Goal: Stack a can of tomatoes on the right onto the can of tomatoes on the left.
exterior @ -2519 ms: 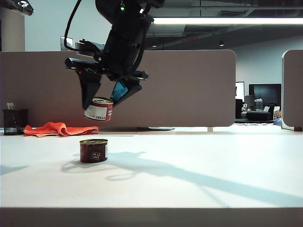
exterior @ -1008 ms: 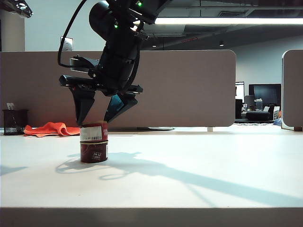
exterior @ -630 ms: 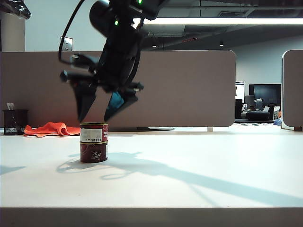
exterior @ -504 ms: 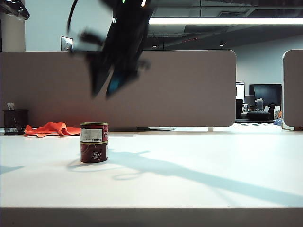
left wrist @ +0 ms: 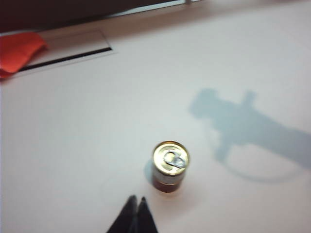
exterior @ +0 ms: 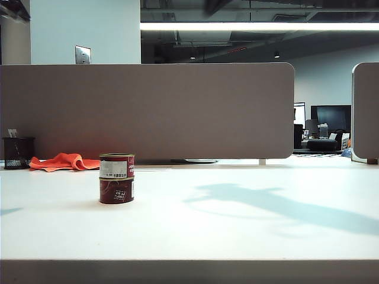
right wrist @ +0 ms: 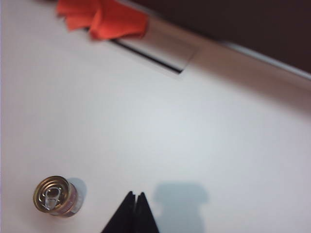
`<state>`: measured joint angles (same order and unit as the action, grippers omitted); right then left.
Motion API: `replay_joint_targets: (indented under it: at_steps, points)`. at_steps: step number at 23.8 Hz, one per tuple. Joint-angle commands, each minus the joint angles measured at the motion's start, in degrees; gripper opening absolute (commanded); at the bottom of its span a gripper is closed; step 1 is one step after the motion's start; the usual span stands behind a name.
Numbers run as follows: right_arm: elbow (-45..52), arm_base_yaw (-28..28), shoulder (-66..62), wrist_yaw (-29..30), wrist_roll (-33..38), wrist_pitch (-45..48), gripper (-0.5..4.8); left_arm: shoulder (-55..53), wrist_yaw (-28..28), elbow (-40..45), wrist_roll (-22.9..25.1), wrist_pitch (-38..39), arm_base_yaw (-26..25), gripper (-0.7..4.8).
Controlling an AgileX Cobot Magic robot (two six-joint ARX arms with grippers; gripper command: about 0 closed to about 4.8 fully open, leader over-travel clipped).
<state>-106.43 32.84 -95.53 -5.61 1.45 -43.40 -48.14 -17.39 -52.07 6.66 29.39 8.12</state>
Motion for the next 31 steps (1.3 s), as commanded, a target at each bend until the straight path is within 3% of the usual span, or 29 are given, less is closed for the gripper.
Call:
replay_joint_targets:
  at_steps: [1, 4, 9, 14, 17, 20, 24, 31]
  points:
    - [5.1, -2.6, 7.9, -0.1, 0.0, 3.5, 0.2, 2.4, 3.4, 0.3, 0.3, -0.7, 0.6, -0.06]
    - [17.0, -6.1, 20.4, -1.9, 0.0, 5.7, 0.2, 8.6, 6.0, 2.8, 0.2, -0.7, 0.6, -0.06]
    - [36.8, -7.0, 38.5, -6.5, -1.1, 10.5, 0.2, 19.3, 6.3, 10.3, -1.8, -0.8, 0.6, -0.06]
    - [58.3, -7.0, 57.8, -9.9, -1.1, 24.7, 0.19, 30.4, 7.3, 18.5, -2.6, -6.4, 0.6, -0.06]
    - [69.1, -7.0, 67.0, -15.9, -1.1, 32.4, 0.19, 34.0, 9.7, 21.7, -3.1, -6.9, 0.5, -0.06]
    - [76.2, -7.0, 72.8, -21.6, -1.1, 32.2, 0.21, 34.9, 12.8, 24.5, -7.1, -6.6, 0.5, -0.05]
    - [82.8, -6.9, 80.4, -21.0, -1.0, 30.2, 0.21, 34.9, 13.3, 29.6, -8.2, -11.6, 0.5, -0.06]
    - [94.6, -6.8, 95.6, -21.0, -1.1, 31.5, -0.02, 34.9, 9.5, 42.3, -8.7, -24.3, 0.6, -0.06]
